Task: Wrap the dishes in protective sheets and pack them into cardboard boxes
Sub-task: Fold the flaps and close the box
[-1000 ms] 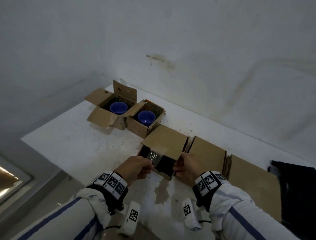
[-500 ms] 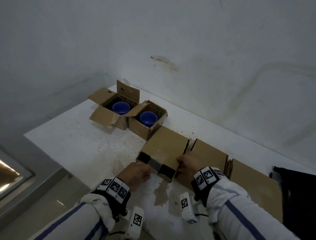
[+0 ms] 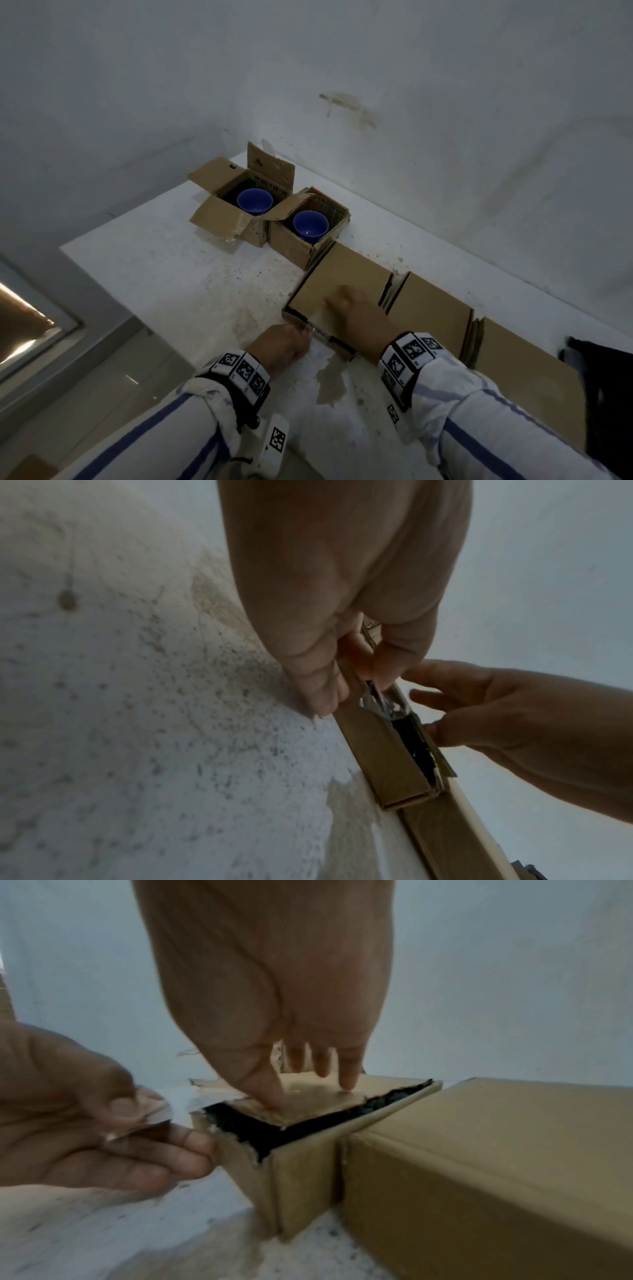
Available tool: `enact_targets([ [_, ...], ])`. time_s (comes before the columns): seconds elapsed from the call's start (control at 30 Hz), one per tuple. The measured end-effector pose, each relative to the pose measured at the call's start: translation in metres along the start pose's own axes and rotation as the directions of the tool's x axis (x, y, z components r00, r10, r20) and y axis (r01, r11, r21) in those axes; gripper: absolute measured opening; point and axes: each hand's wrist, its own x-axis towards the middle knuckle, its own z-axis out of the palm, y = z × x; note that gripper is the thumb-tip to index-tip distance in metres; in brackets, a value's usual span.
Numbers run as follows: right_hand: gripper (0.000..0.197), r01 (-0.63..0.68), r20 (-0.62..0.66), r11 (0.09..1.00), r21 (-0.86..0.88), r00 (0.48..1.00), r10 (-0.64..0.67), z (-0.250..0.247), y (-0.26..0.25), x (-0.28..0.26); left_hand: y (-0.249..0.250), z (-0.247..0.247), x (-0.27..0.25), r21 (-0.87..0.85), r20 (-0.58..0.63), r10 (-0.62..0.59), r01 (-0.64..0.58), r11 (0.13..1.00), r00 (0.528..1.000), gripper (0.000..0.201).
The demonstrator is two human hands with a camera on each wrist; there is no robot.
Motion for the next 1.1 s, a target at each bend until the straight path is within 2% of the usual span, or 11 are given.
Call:
enact_targets([
  [0.1, 0.076, 0.133, 0.233, 0.991, -0.025, 0.965, -0.124, 0.005, -0.012, 0.003, 0.001, 0.0, 0.0, 0.122, -0.033, 0.005, -0.001, 0.992, 0.999, 0.024],
  [0.23, 0.084, 0.16, 0.346, 0.978, -0.138, 0.932, -0.103, 0.011, -0.017, 0.001, 0.001, -0.001, 0.001, 0.249, -0.032, 0.001, 0.007, 0.969, 0.999, 0.025],
  [0.4, 0.07, 0.17, 0.239, 0.937, -0.305, 0.966, -0.097, 0.022, -0.019, -0.001, 0.002, -0.003, 0.001, 0.244, -0.032, -0.037, 0.044, 0.969, 0.999, 0.017],
  [0.6, 0.059, 0.058, 0.059, 0.941, -0.332, 0.997, -0.04, 0.029, -0.021, -0.013, 0.001, -0.006, 0.004, 0.233, -0.003, -0.032, 0.032, 0.972, 0.999, 0.01],
  [0.67, 0.056, 0.048, 0.03, 0.97, -0.24, 0.999, -0.042, 0.034, -0.02, -0.013, 0.001, -0.006, 0.007, 0.224, -0.001, -0.037, 0.037, 0.974, 0.999, 0.011],
  [0.73, 0.041, 0.036, -0.014, 0.994, -0.103, 0.999, -0.038, 0.038, -0.021, -0.013, 0.0, -0.005, 0.008, 0.209, 0.004, -0.04, 0.038, 0.977, 0.999, 0.014],
  [0.8, 0.028, 0.028, -0.009, 0.996, -0.085, 1.0, -0.029, 0.039, -0.019, -0.013, 0.0, -0.006, 0.009, 0.209, 0.007, -0.038, 0.036, 0.977, 0.999, 0.014],
  [1.1, 0.021, 0.017, 0.013, 0.997, -0.07, 1.0, -0.016, 0.027, -0.019, -0.011, -0.001, -0.008, 0.011, 0.15, 0.031, -0.035, 0.03, 0.988, 0.999, 0.011],
])
